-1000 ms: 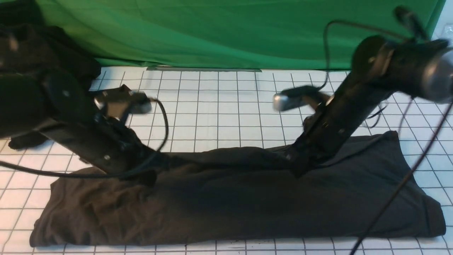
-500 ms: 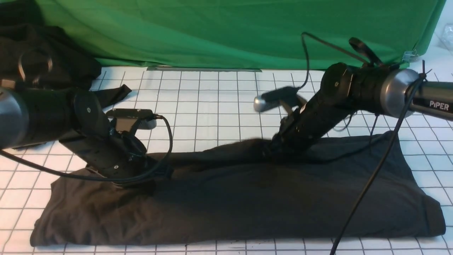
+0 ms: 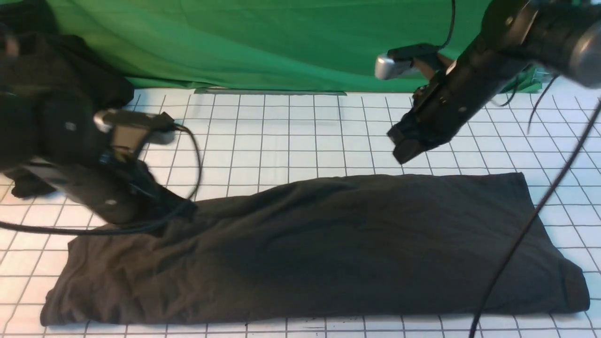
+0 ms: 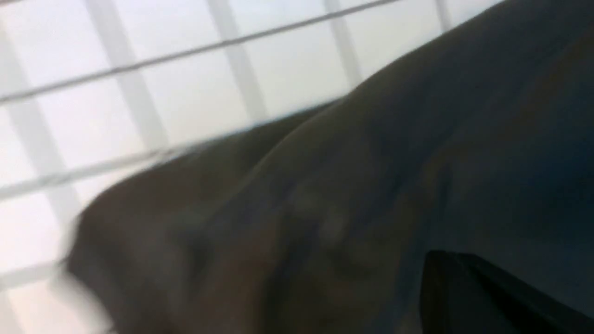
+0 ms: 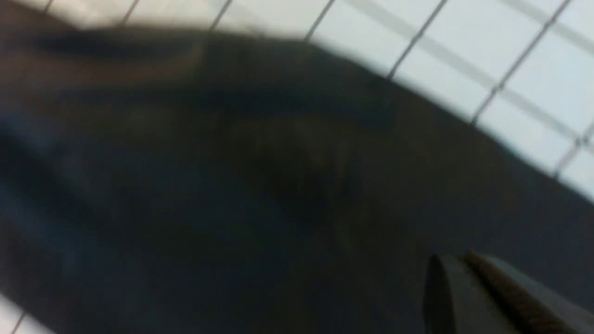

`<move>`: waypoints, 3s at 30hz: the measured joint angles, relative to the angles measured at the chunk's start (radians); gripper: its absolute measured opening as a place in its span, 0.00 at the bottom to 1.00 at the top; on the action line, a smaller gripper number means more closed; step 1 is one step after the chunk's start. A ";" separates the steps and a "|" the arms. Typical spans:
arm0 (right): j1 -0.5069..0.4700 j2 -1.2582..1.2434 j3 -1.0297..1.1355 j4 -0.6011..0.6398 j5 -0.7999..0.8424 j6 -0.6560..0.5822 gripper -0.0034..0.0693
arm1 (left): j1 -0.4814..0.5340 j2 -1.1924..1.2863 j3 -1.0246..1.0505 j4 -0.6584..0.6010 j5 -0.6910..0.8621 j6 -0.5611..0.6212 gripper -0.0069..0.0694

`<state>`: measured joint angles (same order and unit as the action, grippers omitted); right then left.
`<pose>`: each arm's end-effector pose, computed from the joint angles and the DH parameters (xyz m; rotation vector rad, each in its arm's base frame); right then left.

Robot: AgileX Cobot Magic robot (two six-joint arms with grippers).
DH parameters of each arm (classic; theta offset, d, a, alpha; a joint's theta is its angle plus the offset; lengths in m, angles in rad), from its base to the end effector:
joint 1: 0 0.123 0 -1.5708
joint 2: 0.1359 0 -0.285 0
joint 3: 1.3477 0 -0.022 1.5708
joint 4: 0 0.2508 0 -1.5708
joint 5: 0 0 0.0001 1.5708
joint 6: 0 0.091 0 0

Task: Fold a long-sleeved shirt over a white checkered tablecloth.
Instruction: 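Grasp the waist and leg ends of the folded dark trousers and straighten them on the table, then fold the garment over onto itself on the table with the left gripper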

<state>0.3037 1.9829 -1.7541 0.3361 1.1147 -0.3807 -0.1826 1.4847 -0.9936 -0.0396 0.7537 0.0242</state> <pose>0.4009 0.1539 0.2706 -0.8008 2.6673 0.4393 0.2847 -0.0551 0.2460 0.2504 2.7194 -0.0904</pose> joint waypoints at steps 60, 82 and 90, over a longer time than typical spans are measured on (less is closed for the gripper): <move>-0.022 -0.425 0.486 0.019 -0.211 0.039 0.08 | 0.234 -0.039 -0.251 0.328 0.287 0.037 0.17; -0.333 -0.425 0.486 -0.072 -0.137 0.074 0.13 | -0.471 0.421 -0.953 0.158 0.465 -0.123 0.17; -0.476 -0.425 0.486 -0.064 -0.131 0.075 0.17 | -0.615 0.616 -1.209 0.049 0.470 -0.182 0.17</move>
<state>-0.1718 1.5584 -1.2685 0.2719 0.9832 -0.3056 -0.7981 2.1009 -2.2022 0.0097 1.2237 -0.1582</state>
